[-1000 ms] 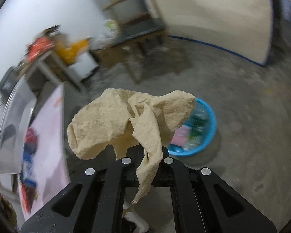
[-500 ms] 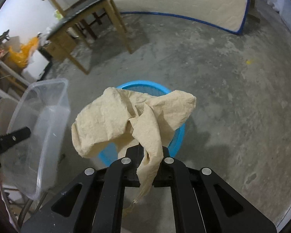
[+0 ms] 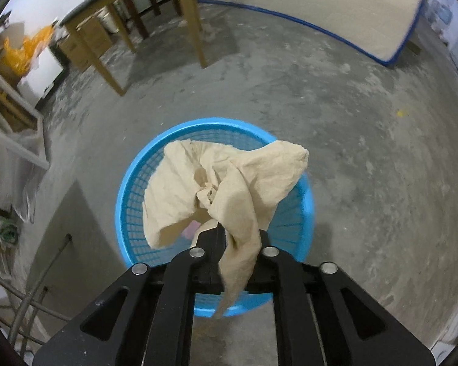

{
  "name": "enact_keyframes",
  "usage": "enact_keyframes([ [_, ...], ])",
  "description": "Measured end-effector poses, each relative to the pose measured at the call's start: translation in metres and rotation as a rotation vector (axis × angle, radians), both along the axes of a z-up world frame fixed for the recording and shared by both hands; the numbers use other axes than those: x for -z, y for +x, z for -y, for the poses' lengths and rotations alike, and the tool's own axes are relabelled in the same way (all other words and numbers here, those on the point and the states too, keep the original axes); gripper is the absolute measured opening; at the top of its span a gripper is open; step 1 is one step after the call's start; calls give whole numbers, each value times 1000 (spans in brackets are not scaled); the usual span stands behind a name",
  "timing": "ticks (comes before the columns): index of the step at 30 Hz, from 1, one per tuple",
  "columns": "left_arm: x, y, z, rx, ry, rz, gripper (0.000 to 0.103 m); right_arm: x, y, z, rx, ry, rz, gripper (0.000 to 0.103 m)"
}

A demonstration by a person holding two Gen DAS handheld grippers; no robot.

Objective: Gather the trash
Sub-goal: 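Open both tools over the blue wastebasket to drop the cloth and box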

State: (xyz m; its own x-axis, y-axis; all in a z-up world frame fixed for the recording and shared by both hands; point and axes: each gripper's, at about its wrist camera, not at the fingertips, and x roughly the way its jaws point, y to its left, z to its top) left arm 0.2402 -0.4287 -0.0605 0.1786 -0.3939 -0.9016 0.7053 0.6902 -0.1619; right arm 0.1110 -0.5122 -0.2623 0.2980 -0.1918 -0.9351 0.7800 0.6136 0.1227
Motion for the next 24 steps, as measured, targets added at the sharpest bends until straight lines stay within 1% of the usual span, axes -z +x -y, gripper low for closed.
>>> enact_keyframes([
  [1, -16, -3, -11, 6, -20, 19, 57, 8, 8, -2, -23, 11, -10, 25],
  [2, -30, -6, -23, 11, -37, 37, 58, 14, 14, -3, -42, 26, -18, 36],
  [3, -41, -9, -33, 14, -50, 56, 61, 21, 20, -4, -58, 43, -27, 55],
  [4, -58, -14, -50, 19, -69, 85, 65, 30, 24, -6, -70, 54, -47, 59],
  [6, -85, -24, -85, 14, -91, 144, 68, 34, 27, -6, -77, 67, -53, 60],
  [7, -93, -27, -100, 10, -101, 160, 70, 35, 24, -6, -70, 80, -44, 62],
  [9, -108, -35, -134, -19, -116, 193, 73, 31, 16, -4, -44, 102, -5, 65],
  [10, -116, -42, -160, -48, -133, 216, 75, 26, 9, -2, -26, 114, 30, 66],
  [12, -120, -51, -191, -83, -146, 235, 76, 18, -2, 0, -6, 124, 77, 67],
  [15, -120, -70, -246, -137, -176, 243, 76, 1, -19, -1, 23, 114, 141, 67],
  [16, -120, -80, -272, -181, -174, 278, 76, -8, -27, -2, 30, 109, 173, 67],
  [17, -120, -85, -286, -207, -167, 305, 77, -18, -32, -5, 30, 104, 201, 67],
  [18, -118, -95, -309, -248, -148, 347, 77, -27, -38, -7, 27, 97, 222, 67],
  [20, -114, -106, -339, -302, -118, 377, 77, -53, -51, -15, 8, 74, 265, 67],
  [21, -112, -113, -361, -346, -101, 389, 77, -65, -54, -21, -8, 63, 282, 67],
  [23, -108, -122, -392, -403, -91, 396, 79, -98, -61, -35, -55, 31, 322, 67],
  [24, -106, -125, -408, -437, -82, 397, 79, -109, -61, -41, -72, 25, 332, 68],
])
